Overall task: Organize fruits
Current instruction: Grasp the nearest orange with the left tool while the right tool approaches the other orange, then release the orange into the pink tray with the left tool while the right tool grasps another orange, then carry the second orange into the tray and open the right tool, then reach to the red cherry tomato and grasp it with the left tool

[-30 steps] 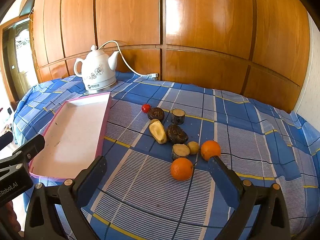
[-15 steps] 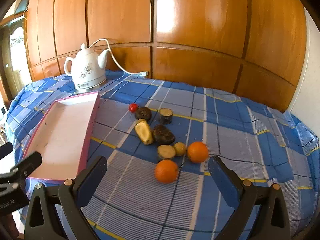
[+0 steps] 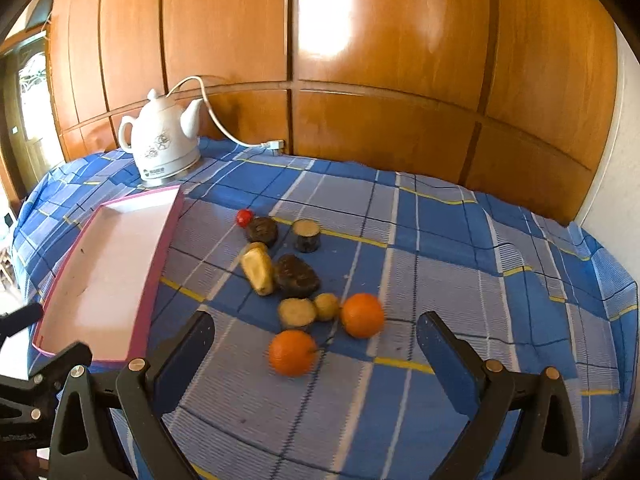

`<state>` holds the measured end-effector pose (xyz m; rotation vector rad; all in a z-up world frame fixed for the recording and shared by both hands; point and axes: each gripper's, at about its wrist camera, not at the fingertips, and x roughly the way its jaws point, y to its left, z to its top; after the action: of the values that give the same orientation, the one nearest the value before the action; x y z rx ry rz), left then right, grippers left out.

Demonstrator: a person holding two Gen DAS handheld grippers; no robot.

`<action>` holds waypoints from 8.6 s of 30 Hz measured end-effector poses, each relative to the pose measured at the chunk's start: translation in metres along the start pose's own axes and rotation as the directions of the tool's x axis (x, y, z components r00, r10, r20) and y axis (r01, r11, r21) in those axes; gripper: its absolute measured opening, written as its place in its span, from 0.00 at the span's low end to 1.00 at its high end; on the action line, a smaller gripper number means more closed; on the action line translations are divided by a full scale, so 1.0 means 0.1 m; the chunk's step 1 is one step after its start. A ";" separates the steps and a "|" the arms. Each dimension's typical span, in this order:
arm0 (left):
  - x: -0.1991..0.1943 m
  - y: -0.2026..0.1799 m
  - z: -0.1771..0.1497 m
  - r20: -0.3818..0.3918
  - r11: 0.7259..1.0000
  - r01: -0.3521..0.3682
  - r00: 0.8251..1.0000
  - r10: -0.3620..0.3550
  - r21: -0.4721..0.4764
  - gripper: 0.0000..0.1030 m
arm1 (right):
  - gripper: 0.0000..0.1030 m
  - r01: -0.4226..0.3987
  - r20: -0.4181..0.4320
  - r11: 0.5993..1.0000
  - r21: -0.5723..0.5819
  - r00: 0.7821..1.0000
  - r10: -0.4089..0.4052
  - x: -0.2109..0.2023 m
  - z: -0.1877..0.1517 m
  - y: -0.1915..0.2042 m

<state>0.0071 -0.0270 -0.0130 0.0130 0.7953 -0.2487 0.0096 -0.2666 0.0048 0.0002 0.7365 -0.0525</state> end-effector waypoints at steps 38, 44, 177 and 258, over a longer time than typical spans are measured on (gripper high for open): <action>1.32 -1.42 0.21 -0.301 0.938 0.309 0.919 -0.253 0.156 0.37 | 0.67 -0.173 -0.201 0.948 0.268 0.952 0.230 0.68 0.26 -1.20; 1.18 -1.27 0.12 -0.292 0.940 0.314 0.919 -0.265 0.133 0.37 | 0.55 -0.226 -0.271 0.955 0.195 0.923 0.273 0.81 0.22 -0.96; -0.24 0.94 0.10 0.044 0.952 -0.235 0.968 0.248 -0.195 1.00 | 0.38 -0.461 -0.288 0.858 -0.225 0.873 0.394 0.72 0.35 1.47; 2.41 -0.36 1.61 -0.356 0.966 0.103 0.916 -0.185 -0.237 0.42 | 0.40 -0.198 -0.215 0.978 0.064 0.954 0.207 0.86 0.61 -0.84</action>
<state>0.2747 -0.1305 -0.0684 -0.2086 1.2068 -0.3051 0.1102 -0.3557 -0.0066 0.1231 0.9548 0.1305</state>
